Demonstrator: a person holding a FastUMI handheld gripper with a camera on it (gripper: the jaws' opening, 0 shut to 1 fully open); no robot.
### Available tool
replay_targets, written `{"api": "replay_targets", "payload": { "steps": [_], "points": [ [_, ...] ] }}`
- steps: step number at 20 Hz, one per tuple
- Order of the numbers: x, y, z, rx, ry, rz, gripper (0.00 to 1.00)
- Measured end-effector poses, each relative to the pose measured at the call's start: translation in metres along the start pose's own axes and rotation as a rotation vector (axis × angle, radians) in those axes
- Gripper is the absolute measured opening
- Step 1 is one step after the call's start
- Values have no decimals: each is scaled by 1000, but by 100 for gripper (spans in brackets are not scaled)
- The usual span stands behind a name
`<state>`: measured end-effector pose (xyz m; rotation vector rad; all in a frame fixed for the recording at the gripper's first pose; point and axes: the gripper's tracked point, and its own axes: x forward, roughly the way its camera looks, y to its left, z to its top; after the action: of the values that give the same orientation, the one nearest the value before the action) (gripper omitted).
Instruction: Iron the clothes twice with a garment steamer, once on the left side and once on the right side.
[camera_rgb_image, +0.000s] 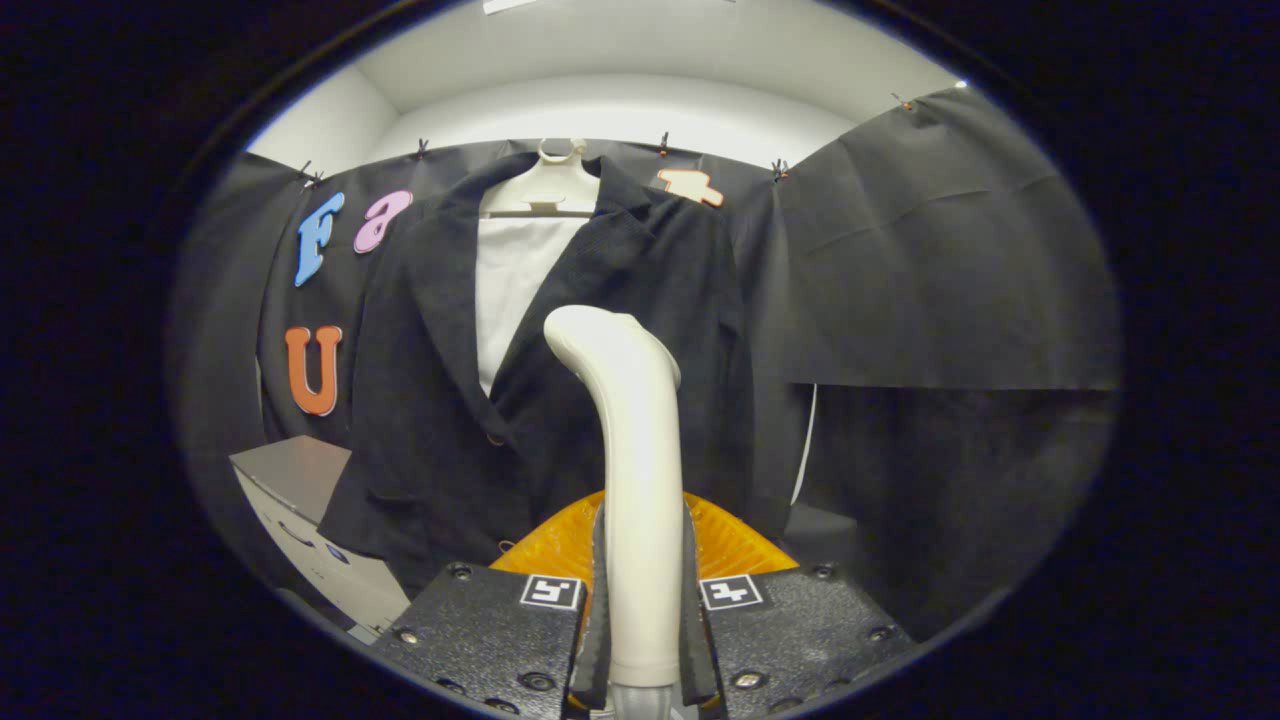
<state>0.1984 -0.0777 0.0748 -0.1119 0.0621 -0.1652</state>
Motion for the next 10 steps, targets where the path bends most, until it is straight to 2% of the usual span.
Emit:
{"api": "replay_targets", "payload": {
  "steps": [10],
  "points": [
    [-29,11,-92,-18,154,-1,30]
  ]
}}
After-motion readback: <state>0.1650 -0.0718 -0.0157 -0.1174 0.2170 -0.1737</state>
